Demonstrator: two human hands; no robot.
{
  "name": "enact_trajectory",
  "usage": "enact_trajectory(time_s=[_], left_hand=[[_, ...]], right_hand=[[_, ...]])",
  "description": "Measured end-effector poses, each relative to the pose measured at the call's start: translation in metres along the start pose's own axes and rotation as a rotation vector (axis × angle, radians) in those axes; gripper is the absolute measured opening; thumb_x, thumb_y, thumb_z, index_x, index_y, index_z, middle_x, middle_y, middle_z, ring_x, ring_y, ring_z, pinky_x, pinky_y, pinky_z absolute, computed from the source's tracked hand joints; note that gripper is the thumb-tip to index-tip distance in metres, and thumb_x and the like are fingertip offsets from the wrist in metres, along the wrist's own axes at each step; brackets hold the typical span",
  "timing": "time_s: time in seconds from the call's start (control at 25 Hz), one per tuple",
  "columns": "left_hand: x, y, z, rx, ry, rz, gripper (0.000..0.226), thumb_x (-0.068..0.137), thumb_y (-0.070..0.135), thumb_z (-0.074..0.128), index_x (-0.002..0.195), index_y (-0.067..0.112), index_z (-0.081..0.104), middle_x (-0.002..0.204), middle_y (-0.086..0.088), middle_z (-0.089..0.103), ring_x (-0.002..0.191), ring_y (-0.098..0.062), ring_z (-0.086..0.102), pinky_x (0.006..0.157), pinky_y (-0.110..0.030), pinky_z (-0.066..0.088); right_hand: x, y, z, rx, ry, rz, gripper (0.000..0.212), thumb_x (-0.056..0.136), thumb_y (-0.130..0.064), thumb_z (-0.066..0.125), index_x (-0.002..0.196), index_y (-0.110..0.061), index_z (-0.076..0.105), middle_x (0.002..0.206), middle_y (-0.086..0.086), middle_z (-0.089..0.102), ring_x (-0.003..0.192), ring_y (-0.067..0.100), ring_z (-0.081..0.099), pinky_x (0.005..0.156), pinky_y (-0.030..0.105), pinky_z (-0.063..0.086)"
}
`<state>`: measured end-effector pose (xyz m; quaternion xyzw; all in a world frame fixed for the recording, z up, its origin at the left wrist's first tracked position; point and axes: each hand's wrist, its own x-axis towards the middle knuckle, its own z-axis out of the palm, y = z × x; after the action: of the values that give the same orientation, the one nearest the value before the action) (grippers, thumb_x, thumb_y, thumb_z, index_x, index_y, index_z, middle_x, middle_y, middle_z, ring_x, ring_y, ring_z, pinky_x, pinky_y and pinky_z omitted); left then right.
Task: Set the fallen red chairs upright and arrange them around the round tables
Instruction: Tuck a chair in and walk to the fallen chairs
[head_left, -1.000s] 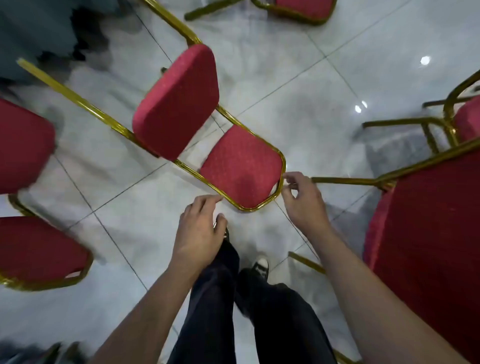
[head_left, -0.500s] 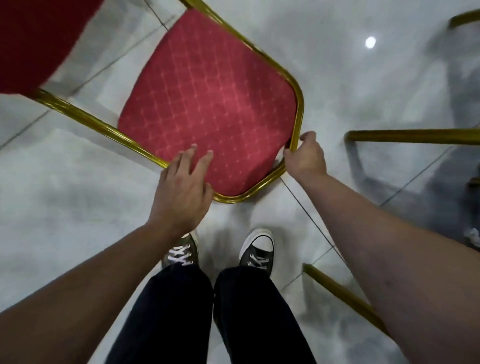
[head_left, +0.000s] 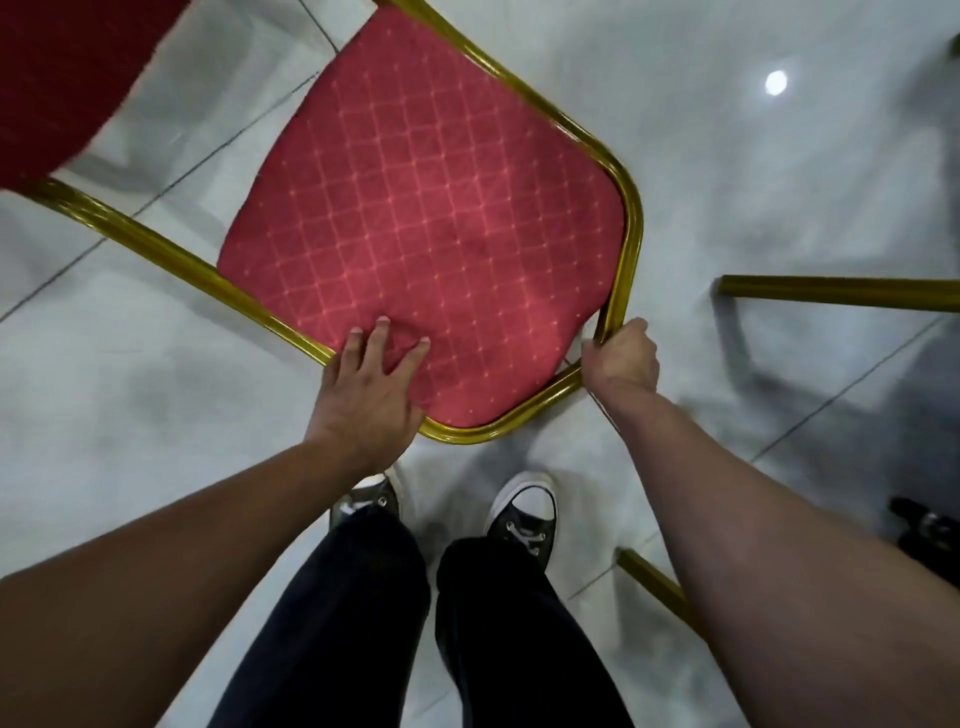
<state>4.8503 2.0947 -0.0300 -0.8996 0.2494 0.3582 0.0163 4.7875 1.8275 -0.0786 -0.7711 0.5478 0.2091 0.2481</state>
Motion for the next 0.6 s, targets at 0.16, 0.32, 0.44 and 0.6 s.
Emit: enact_trajectory(time_s=[0.16,0.32,0.44,0.6], left_hand=[[-0.107,0.023,-0.082,-0.029,-0.029,-0.039,0.09,0.09,0.053,0.049,0.159,0.032,-0.005,0.166,-0.018,-0.01,0.151,-0.043,0.003,0.12,-0.055,0.021],[-0.228,0.049,-0.211,-0.284,0.014,-0.072,0.08,0.089,0.058,0.034,0.155,0.045,-0.009,0.167,-0.009,-0.012,0.153,-0.038,-0.007,0.122,-0.059,0.005],[-0.31,0.061,-0.311,-0.378,0.161,-0.022,0.078,0.088,0.072,0.027,0.155,0.049,-0.007,0.168,-0.003,-0.003,0.154,-0.033,-0.002,0.121,-0.061,0.001],[-0.371,0.043,-0.417,-0.276,0.379,-0.056,0.085,0.097,0.04,0.055,0.154,0.049,-0.008,0.167,-0.008,0.011,0.152,-0.036,0.015,0.121,-0.06,0.014]], right_hand=[[-0.113,-0.012,-0.106,-0.012,0.084,-0.097,0.032,0.084,-0.031,0.067,0.097,-0.007,0.051,0.082,0.01,0.056,0.085,0.041,0.062,0.07,0.037,0.044],[-0.265,-0.074,-0.247,0.007,0.194,-0.216,0.032,0.074,-0.039,0.065,0.083,-0.012,0.051,0.071,0.005,0.057,0.07,0.034,0.052,0.067,0.04,0.045],[-0.371,-0.143,-0.338,0.02,0.231,-0.366,0.031,0.073,-0.043,0.064,0.08,-0.016,0.052,0.064,-0.002,0.053,0.067,0.031,0.051,0.078,0.046,0.05],[-0.471,-0.238,-0.408,-0.046,0.285,-0.547,0.042,0.076,-0.052,0.064,0.093,-0.013,0.058,0.075,0.006,0.064,0.074,0.034,0.06,0.088,0.046,0.048]])
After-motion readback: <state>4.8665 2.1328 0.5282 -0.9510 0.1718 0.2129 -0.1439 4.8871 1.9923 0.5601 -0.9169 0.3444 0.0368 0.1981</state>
